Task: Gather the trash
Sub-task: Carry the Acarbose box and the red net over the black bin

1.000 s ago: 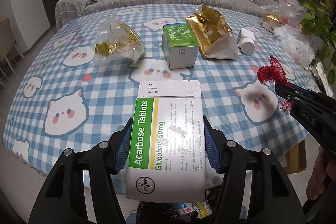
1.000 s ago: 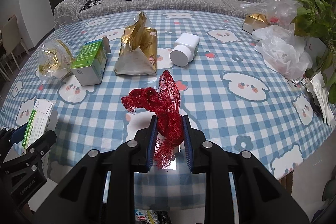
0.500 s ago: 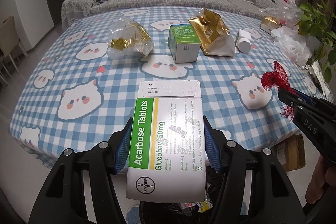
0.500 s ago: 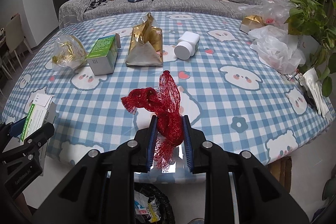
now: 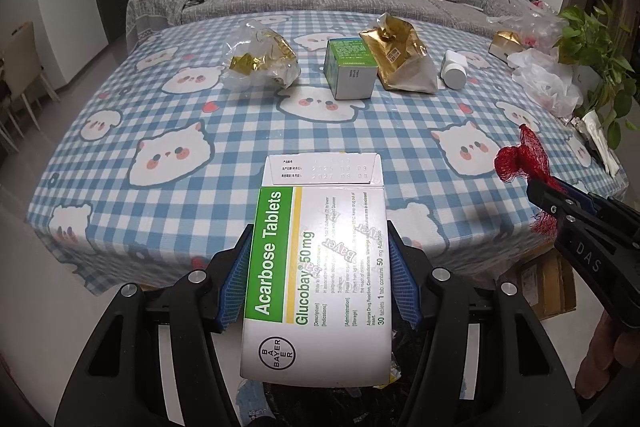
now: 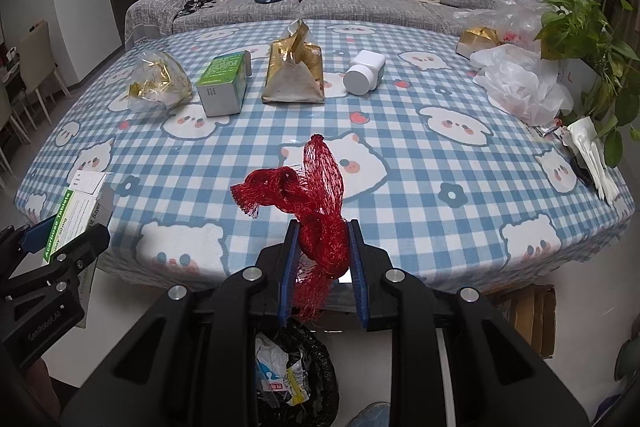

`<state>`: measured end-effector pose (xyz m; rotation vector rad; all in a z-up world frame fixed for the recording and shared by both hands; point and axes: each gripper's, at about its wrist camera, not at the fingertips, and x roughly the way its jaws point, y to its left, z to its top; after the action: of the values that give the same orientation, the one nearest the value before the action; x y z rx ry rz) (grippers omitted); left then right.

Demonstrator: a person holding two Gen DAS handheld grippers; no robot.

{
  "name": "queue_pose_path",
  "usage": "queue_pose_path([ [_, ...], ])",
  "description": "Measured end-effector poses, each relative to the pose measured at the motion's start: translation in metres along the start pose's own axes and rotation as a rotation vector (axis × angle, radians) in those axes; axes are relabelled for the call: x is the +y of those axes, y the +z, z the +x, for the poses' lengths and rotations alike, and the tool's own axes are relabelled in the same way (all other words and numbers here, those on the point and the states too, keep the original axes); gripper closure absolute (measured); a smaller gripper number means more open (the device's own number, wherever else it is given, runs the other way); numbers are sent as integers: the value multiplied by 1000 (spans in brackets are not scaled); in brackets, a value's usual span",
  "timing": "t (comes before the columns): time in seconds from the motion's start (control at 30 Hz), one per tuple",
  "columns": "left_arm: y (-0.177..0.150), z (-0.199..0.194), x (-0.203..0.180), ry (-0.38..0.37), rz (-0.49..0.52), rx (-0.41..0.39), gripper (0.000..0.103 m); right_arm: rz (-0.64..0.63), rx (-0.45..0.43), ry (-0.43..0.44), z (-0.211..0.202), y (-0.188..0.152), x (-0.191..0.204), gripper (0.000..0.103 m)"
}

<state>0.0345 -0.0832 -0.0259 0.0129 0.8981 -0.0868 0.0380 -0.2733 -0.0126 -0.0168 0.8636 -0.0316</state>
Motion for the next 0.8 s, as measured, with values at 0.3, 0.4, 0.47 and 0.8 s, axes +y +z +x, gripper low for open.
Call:
queue_pose_path([
  [0.3, -25, -16, 2, -9, -21, 0, 43, -15, 0, 10, -16, -24, 7, 81],
  [0.4, -30, -19, 4, -7, -25, 0, 43, -18, -3, 21, -21, -32, 9, 81],
  [0.47, -35, -21, 4, -3, -28, -2, 43, -20, -5, 30, -24, -38, 11, 81],
  [0.8, -58, -33, 2, -5, -35, -7, 43, -18, 6, 41, -33, -70, 8, 81],
])
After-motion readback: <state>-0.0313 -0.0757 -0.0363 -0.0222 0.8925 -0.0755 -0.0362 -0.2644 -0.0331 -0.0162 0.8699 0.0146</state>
